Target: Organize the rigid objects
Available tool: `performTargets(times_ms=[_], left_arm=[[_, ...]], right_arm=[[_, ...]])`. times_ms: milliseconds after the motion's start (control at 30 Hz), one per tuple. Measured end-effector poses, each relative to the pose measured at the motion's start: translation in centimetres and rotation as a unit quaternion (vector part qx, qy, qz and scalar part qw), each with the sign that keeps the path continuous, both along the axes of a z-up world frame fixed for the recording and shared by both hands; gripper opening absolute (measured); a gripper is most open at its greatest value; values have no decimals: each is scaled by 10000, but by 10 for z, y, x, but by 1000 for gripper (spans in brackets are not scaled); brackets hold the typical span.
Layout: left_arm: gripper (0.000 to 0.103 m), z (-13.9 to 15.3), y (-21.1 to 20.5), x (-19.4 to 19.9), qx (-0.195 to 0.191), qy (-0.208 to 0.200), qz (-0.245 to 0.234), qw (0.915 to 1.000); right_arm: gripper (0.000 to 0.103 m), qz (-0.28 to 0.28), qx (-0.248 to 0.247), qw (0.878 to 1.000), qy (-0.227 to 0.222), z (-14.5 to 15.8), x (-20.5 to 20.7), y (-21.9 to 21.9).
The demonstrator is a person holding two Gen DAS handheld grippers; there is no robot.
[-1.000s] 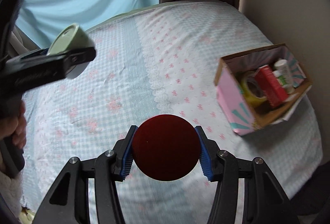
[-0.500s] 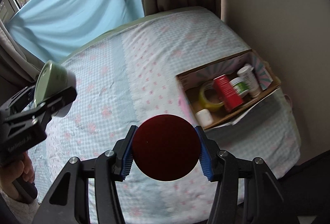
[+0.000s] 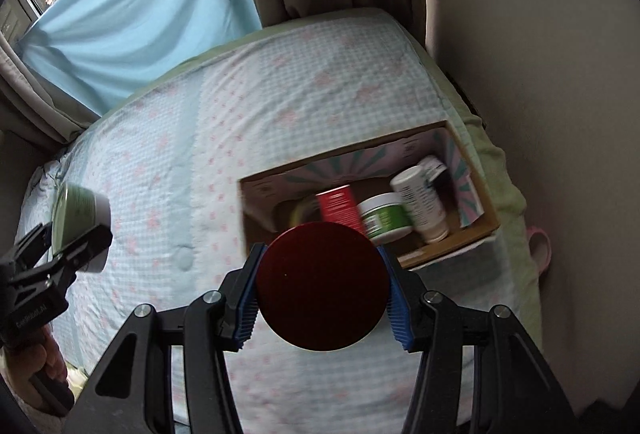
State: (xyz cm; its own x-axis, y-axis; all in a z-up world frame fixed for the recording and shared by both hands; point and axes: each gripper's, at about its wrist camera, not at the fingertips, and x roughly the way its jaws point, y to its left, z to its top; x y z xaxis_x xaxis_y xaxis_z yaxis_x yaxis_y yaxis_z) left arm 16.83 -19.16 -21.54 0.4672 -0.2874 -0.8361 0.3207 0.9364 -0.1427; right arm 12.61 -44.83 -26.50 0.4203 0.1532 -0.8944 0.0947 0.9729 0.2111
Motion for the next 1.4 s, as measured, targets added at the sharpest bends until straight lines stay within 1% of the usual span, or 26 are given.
performTargets(times_ms=[133,233,367,567,667,767,933,1067,1100,1133,1167,1200,1233,1300,1400], left_arm=[[68,-23,-33,14,159,173,-11,9997],[68,-41,-56,24,299,348,-53,9989],[68,-68,-78,37,454,633,-102,9969],[68,-114,-102,50,788,1027,-221,9913],[68,-136,-110,53,913,1229,-293,9878],[68,-154,-115,55,1014,1394,-406,9842],[68,-170,-124,53,1193,1517,-627,9792],[68,-179,-132,51,1141,1674,-767,9763],[68,-181,-134,51,1081,1767,-793,9751],[78,-183,-136,50,1058,1868,-832,9731],[93,-182,-138,49,1077,1867,-867,9726],[103,-180,-139,48,1069,1798,-897,9738],[103,-176,-139,46,1011,1725,-964,9750],[103,-172,-139,44,921,1688,-1048,9757],[103,-170,-135,44,947,1667,-1045,9759]], right_arm=[[50,155,54,9996,215,-27,21,-29],[50,234,111,9990,369,-49,34,-41],[50,251,304,9975,583,-78,49,-56],[50,327,530,9948,809,-115,65,-62],[50,372,545,9937,901,-132,72,-58],[50,377,597,9928,972,-143,78,-55],[50,297,753,9908,1083,-153,83,-55],[50,60,846,9885,1252,-160,86,-61],[56,9,866,9879,1286,-162,86,-63],[74,-58,912,9878,1263,-162,86,-65],[84,-147,960,9880,1204,-160,85,-68],[98,-252,1012,9880,1141,-157,83,-72],[103,-318,1054,9878,1106,-155,82,-74],[103,-454,1103,9871,1065,-151,80,-79],[103,-624,981,9882,1000,-146,78,-85]])
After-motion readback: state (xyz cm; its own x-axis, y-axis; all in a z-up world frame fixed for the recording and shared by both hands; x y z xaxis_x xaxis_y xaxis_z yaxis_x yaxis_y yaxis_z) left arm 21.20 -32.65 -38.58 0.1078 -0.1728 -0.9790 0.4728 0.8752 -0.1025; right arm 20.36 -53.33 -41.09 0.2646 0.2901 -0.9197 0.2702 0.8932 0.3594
